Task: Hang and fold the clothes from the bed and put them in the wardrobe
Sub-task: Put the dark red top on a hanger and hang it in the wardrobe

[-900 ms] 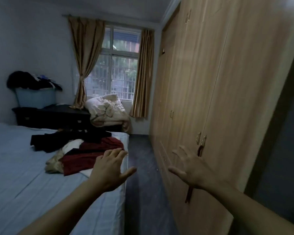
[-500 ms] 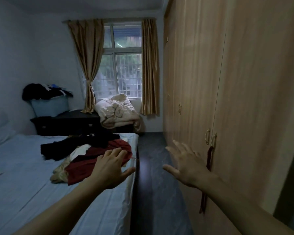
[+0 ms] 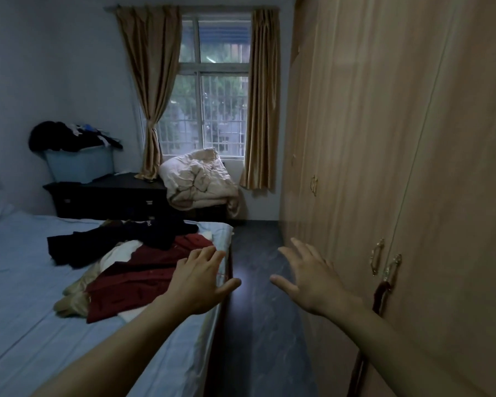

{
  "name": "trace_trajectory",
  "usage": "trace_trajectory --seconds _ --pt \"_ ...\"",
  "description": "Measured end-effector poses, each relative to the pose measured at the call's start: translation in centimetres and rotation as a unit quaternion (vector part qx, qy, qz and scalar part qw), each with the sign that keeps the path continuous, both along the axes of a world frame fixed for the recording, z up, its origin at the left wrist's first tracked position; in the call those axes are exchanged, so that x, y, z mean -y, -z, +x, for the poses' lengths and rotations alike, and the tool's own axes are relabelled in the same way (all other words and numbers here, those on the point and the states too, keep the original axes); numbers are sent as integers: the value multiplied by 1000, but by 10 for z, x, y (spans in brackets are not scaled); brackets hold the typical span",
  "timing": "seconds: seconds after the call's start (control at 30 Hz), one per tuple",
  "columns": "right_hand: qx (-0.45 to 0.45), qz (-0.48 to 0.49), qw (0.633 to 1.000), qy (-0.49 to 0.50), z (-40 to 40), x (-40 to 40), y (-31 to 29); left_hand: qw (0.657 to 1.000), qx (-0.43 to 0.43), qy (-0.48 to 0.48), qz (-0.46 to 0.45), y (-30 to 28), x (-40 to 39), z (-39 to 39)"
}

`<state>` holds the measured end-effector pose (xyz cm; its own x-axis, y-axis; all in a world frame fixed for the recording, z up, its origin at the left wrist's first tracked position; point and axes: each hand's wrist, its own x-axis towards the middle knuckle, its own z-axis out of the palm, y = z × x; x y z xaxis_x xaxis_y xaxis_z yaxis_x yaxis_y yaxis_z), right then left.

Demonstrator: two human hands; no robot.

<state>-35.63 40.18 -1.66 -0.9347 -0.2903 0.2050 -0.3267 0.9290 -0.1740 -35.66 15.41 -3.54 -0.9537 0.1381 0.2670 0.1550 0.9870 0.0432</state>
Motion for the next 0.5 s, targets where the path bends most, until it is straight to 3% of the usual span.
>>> trace_trajectory --seconds 0.3,0.5 --pt "5 25 1000 -12 -162 34 -3 999 -21 3 38 4 37 -159" --pt "26 4 999 -30 -264 44 18 999 13 -9 34 24 48 -247"
